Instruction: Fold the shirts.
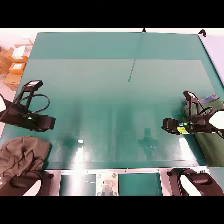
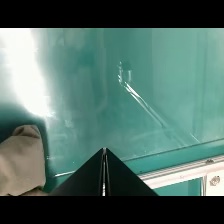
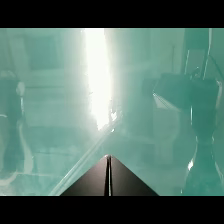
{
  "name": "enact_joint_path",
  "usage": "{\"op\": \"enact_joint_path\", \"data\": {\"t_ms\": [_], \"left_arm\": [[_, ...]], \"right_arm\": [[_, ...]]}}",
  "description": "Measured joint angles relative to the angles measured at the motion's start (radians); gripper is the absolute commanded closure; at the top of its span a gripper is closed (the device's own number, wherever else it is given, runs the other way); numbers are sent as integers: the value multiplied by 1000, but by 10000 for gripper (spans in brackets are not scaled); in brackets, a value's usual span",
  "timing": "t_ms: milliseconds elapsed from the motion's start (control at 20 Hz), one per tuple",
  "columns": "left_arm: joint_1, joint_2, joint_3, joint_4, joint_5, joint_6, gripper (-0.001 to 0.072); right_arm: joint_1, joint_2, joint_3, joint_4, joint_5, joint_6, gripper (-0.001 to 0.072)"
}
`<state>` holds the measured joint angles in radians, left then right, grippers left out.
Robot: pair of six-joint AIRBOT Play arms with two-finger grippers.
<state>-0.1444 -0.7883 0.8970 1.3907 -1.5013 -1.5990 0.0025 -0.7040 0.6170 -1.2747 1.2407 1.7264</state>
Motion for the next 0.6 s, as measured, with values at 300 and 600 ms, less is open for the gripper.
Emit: {"op": "enact_joint_path", "data": {"t_ms": [300, 600], "left_arm": [[-1, 0, 0, 68, -5, -28, 634], [0, 0, -131, 370, -106, -151, -13]], "right_arm": [[0, 0, 0, 0, 0, 0, 694], [0, 0, 0, 0, 0, 0, 693]]}}
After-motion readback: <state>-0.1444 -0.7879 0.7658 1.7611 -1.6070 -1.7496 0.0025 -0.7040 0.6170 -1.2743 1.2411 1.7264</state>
